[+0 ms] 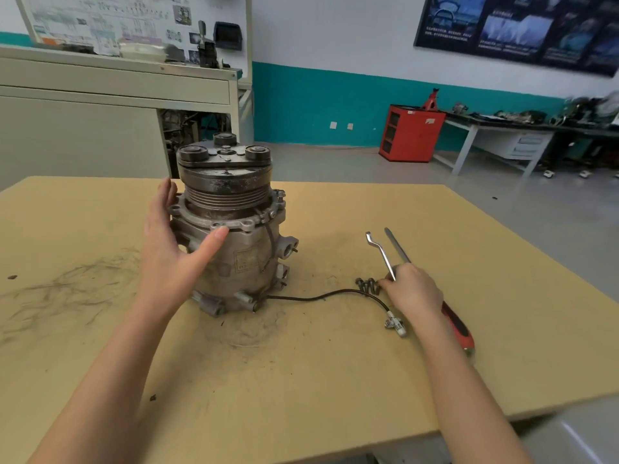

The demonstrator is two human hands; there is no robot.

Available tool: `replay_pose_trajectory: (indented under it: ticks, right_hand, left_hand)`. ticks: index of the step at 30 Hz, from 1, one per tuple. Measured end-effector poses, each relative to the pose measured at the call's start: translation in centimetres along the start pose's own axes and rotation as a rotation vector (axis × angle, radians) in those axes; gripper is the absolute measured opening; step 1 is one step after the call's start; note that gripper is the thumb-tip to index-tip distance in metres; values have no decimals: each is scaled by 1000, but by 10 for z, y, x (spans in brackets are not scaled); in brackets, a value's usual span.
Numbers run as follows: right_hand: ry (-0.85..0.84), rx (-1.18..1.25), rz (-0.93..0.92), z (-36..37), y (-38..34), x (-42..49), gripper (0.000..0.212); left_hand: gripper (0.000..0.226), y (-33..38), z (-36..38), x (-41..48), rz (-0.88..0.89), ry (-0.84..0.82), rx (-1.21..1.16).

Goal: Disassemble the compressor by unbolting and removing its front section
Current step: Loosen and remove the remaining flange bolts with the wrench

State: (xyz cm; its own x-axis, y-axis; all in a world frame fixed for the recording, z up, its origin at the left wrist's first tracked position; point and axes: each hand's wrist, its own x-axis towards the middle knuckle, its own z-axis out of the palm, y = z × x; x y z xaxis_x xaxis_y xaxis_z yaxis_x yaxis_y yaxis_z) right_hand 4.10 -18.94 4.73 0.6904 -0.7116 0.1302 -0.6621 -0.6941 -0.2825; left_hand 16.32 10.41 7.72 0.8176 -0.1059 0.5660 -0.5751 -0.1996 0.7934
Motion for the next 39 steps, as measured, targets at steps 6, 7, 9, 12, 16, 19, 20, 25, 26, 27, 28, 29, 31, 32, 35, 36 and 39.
replay_pose_trajectory:
  ticks: [6,7,9,12,16,19,20,25,26,27,28,29,31,32,35,36,39]
  right_hand:
    - [6,35,17,4,-1,1,22]
    - [8,37,18,5,-1,1,22]
    - [15,54,25,5,1,1,28]
    - [74,238,33,-2,4,4,39]
    - [234,819,5,-14,2,0,41]
    - [173,1373,1,-21,-6,-9,34]
    - [130,1531,-16,-23,-9,-12,30]
    - [-26,1699,-88,-15,-26,-27,30]
    - [-28,1634,-113,-12,-29,-29,30]
    - [-24,1578,-138,-9,-31,-31,29]
    - [-21,1537,-156,-7,-34,-33,29]
    - [-18,1507,-166,-5,-35,-35,29]
    - [-11,1468,-169,-3,-38,-38,29]
    - [-6,1456,-169,-3,-38,-39,28]
    - [6,1437,-164,-3,-39,-41,29]
    - [5,1438,-157,-3,-39,-41,29]
    - [-21,1446,-137,-4,-38,-41,30]
  left_hand:
    - [104,1,-1,0,5,-9,-2]
    - [104,1,-1,0,5,-9,0]
    - [103,1,-1,0,6,-8,7]
    - [103,0,-2,0,-5,-10,10]
    - [103,-1,-2,-1,-20,-18,38]
    - [104,1,-3,-3,-40,-29,53]
    - [105,2,-3,-3,-44,-32,59]
    - [107,11,-5,-4,-66,-31,58]
    - [108,13,-5,-4,-75,-33,53]
    - [110,14,-6,-4,-85,-35,47]
    - [113,16,-6,-5,-96,-37,47]
    - [117,18,-5,-5,-106,-36,67]
    - [125,25,0,-4,-110,-22,188]
    - [128,29,4,-3,-104,-12,260]
    - [139,37,11,0,-114,-5,352]
    - [140,37,12,1,-118,-5,350]
    - [134,35,10,4,-91,-5,354]
